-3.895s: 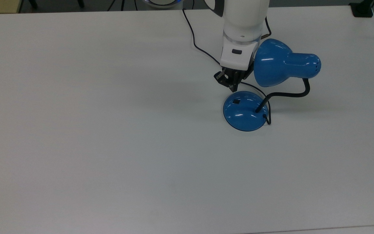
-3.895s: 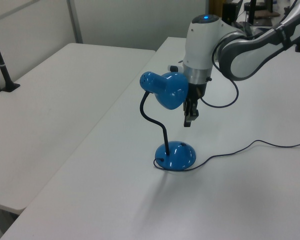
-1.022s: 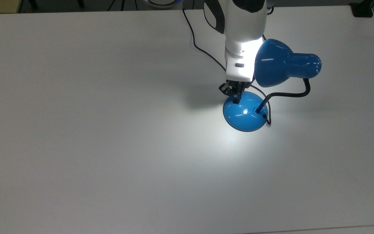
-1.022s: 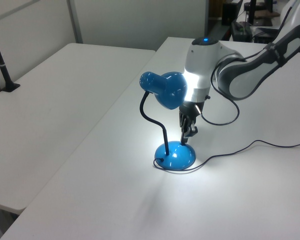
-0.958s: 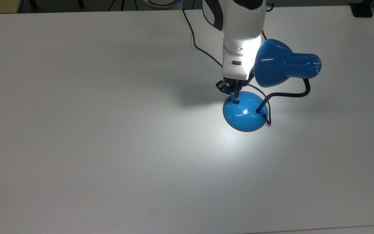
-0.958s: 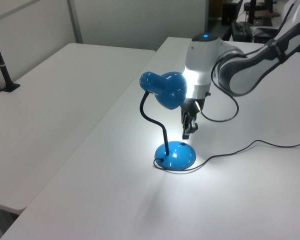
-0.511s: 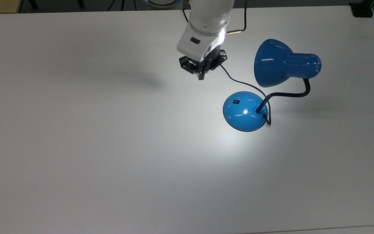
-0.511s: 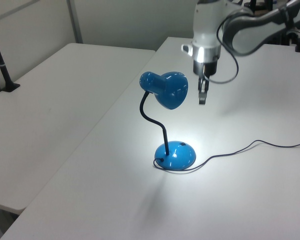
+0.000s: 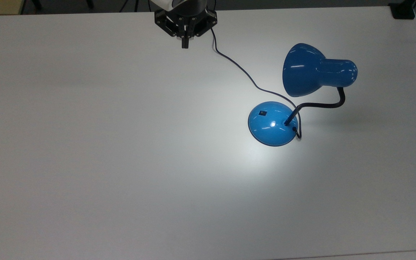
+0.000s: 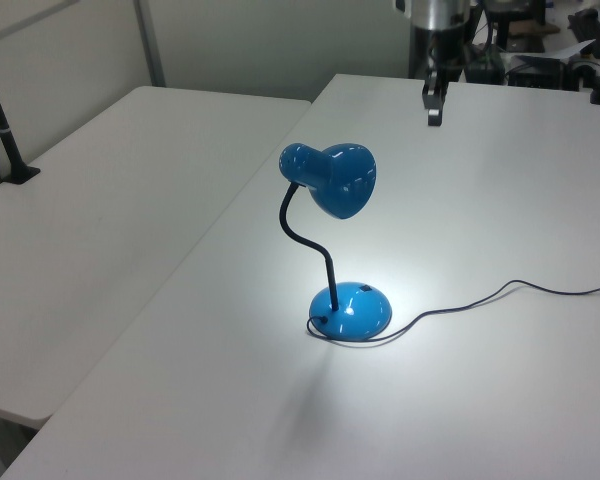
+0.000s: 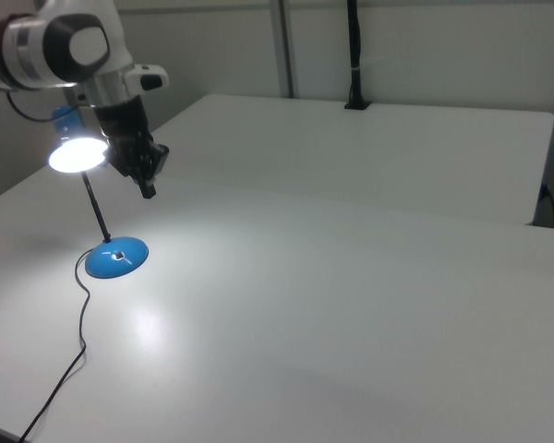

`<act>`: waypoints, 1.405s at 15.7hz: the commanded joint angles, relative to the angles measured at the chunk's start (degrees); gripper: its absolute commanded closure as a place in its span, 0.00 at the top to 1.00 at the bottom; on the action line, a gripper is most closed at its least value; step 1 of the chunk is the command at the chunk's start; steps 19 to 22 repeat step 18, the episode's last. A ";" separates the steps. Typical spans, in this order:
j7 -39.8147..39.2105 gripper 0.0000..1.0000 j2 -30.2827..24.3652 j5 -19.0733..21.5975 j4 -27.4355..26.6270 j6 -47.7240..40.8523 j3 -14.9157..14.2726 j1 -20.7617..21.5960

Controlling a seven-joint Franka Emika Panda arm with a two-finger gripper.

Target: Turn on the lamp

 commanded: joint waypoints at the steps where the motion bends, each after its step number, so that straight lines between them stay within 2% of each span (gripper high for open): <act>1: 0.95 0.00 -1.17 -0.60 2.75 -5.25 -0.72 0.28; 3: 0.95 0.02 -1.26 -0.51 3.72 -5.61 -1.16 -0.25; 4: 0.95 0.18 -1.17 -0.60 4.16 -5.61 -1.25 -0.43; 5: 1.21 0.26 -1.17 -0.60 4.25 -5.61 -1.60 -0.43; 6: 1.30 0.48 -1.17 -0.51 4.25 -5.52 -1.95 -0.43; 7: 1.56 0.65 -1.26 -0.51 4.25 -5.61 -2.21 -0.43; 8: 1.83 0.97 -1.17 -0.51 4.25 -5.61 -2.21 -0.34; 9: 2.00 1.00 -1.17 -0.60 4.25 -5.52 -2.13 -0.34; 12: 2.27 1.00 -1.26 -0.60 4.25 -5.52 -2.48 -0.52; 14: 2.27 1.00 -1.26 -0.16 4.25 -5.52 -4.14 -0.43; 16: 2.36 1.00 -1.52 0.02 4.34 -5.17 -4.59 -0.43; 22: 2.36 1.00 -1.52 0.02 4.60 -5.52 -4.59 -0.43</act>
